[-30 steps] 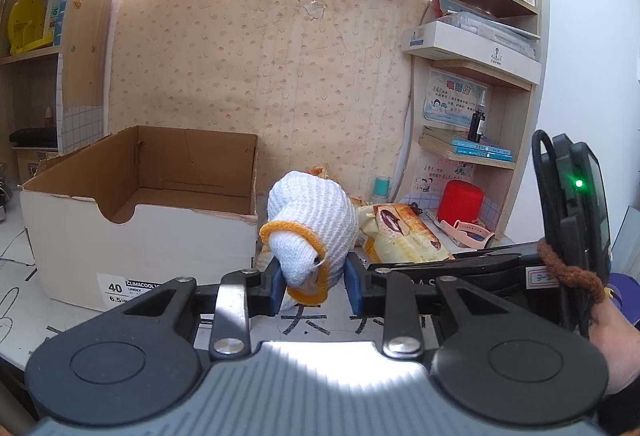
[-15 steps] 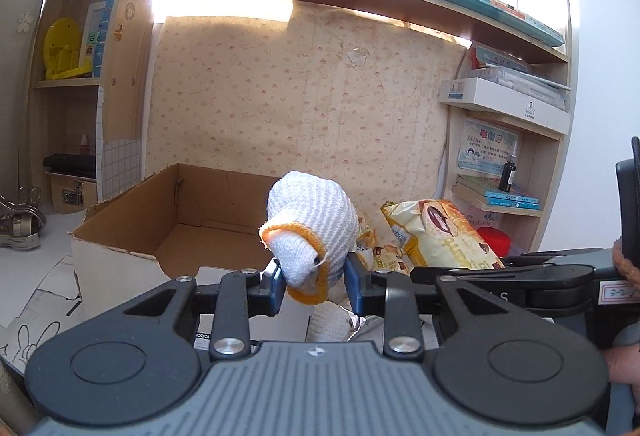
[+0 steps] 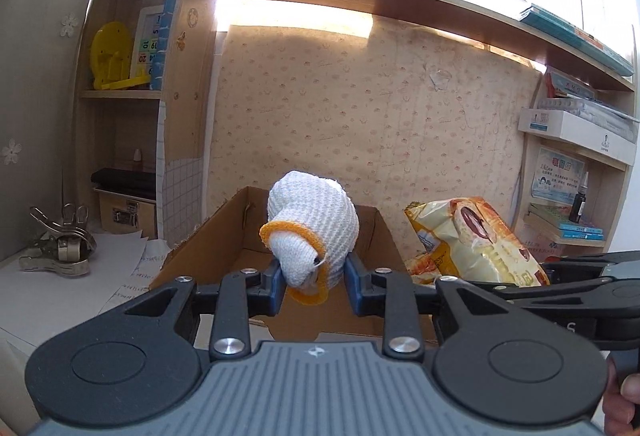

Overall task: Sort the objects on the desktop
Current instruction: 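Lift the bread packet and glove and carry both toward the cardboard box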

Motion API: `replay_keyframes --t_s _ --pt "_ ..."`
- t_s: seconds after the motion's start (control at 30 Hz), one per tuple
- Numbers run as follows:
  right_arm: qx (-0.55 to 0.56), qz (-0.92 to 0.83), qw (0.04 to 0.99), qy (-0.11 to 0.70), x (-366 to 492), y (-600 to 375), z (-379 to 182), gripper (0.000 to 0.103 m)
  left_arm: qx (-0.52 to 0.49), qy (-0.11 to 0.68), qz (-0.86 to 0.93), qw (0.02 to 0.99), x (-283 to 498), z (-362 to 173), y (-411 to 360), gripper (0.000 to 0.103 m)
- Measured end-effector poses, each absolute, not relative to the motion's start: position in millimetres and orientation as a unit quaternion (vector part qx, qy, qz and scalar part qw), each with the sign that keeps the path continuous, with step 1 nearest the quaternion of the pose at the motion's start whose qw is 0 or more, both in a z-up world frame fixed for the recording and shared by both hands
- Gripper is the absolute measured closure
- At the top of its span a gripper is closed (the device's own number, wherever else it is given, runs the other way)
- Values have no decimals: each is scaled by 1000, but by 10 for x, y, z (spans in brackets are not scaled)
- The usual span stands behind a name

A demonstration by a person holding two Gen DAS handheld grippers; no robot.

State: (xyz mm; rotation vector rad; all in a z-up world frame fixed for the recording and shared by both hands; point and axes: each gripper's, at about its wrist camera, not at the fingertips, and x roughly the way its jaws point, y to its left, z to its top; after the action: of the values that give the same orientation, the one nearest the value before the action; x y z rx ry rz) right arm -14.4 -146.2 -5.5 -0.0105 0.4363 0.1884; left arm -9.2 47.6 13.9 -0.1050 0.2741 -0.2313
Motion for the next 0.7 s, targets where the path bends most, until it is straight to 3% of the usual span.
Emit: replay_keyframes --t_s 0.7 --pt "-39 106 959 259 650 -793 -177 52 -49 172 -103 978 489 -16 834 71"
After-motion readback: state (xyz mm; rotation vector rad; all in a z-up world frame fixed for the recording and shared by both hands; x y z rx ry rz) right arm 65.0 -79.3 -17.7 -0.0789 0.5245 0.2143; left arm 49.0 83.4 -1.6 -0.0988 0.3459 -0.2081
